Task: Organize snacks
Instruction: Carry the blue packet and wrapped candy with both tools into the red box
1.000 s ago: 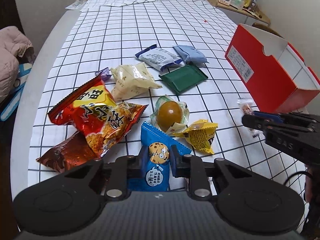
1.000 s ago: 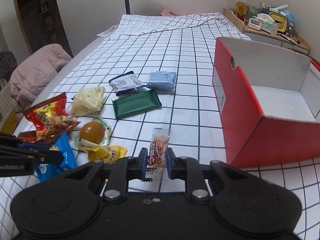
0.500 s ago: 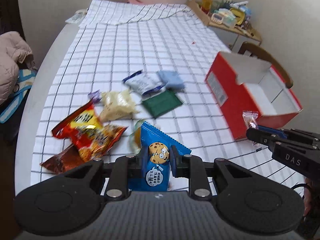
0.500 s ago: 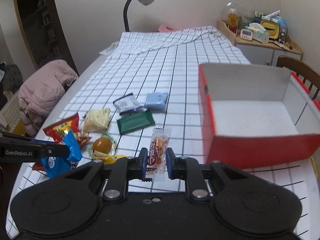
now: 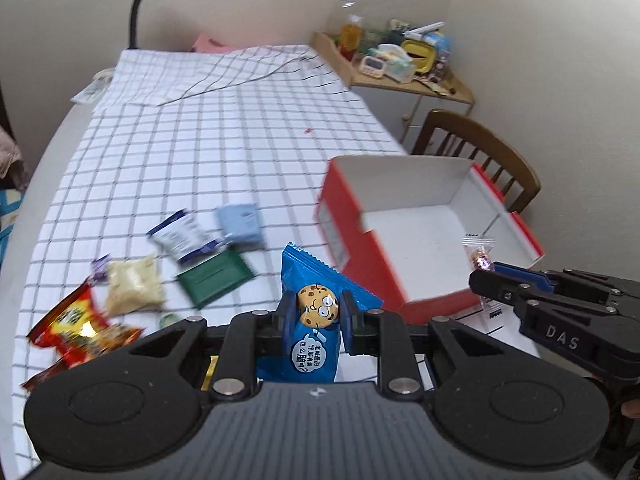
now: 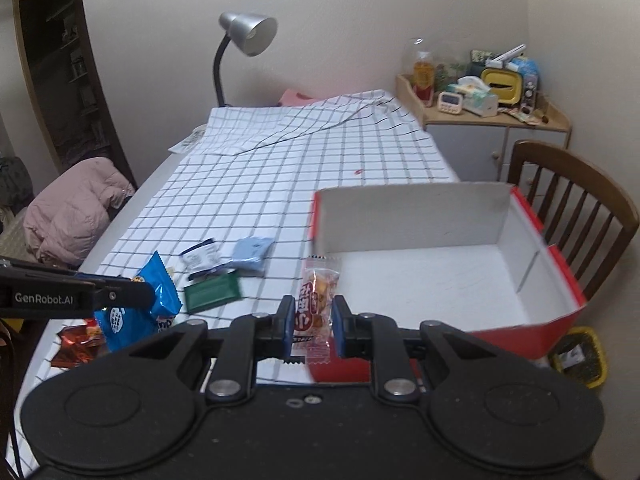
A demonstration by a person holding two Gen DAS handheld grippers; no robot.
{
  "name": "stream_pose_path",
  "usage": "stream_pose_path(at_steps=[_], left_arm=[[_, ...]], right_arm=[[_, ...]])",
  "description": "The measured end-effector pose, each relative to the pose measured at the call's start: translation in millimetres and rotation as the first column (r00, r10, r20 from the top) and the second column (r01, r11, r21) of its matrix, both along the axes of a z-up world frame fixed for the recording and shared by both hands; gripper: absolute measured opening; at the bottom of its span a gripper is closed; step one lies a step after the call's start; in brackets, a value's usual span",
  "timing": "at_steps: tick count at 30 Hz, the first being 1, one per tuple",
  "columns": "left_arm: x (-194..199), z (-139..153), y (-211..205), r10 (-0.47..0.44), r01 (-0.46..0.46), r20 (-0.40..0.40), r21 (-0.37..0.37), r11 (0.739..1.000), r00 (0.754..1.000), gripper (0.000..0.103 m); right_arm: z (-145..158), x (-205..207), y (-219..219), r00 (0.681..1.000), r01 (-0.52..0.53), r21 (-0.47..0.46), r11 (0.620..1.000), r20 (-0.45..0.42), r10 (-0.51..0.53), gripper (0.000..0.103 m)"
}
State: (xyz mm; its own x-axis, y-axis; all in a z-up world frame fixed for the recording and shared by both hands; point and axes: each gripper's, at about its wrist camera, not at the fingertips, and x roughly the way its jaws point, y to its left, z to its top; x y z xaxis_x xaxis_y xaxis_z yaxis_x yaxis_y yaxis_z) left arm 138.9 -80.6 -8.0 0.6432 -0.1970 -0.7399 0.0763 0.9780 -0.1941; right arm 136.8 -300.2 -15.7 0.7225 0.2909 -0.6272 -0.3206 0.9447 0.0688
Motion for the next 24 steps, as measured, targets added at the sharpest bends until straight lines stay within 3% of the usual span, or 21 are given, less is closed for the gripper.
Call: stream_pose_path(at_steps=[15,24], left_arm=[[68,1,-104,-0.039,0.038,0.018,0.047,0.998,0.999,0.022],[113,-22,-146,-0.051,0.053,-0.027,0.065,0.997,0.998,0.022]], right_arm=[[-9,52,-83,0.999,0.042,-0.064,0.997,-0.017,-0.043,0.018],[-24,89,-120,0.997,0.058,-0.078,0.995,-0.048,-0.062,0.018]])
